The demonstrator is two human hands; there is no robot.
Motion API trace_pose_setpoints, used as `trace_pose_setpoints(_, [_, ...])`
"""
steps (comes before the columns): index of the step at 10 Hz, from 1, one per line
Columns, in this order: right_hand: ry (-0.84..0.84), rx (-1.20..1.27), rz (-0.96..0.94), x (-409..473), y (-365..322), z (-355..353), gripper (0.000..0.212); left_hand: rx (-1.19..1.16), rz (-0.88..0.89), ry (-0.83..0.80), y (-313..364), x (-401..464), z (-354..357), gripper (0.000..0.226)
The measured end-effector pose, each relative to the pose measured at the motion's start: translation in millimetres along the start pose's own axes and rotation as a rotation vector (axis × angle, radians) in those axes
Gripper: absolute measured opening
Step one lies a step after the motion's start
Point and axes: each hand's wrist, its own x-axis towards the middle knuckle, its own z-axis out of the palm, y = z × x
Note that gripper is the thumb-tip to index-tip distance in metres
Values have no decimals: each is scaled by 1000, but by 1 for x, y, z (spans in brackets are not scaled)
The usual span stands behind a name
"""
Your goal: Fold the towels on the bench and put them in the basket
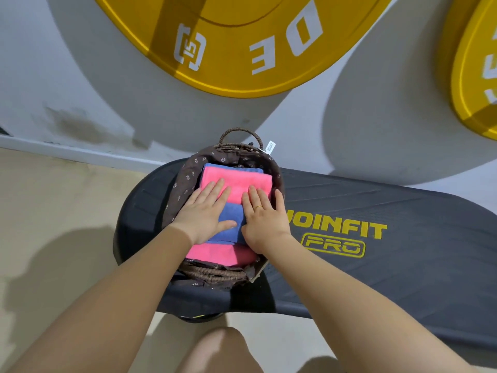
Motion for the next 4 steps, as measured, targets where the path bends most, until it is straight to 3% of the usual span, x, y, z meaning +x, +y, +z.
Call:
trace_pose_setpoints(2, [15, 157, -140, -11, 17, -8, 63, 41, -94, -20, 11, -4, -11, 78])
trace_pose_setpoints(3, [101, 284, -239, -30, 35, -13, 63, 34, -141, -106, 20, -9, -26, 80])
trace_pose_setpoints(4, [318, 332, -231, -44, 58, -21, 60, -56, -100, -43, 26, -16, -56, 80])
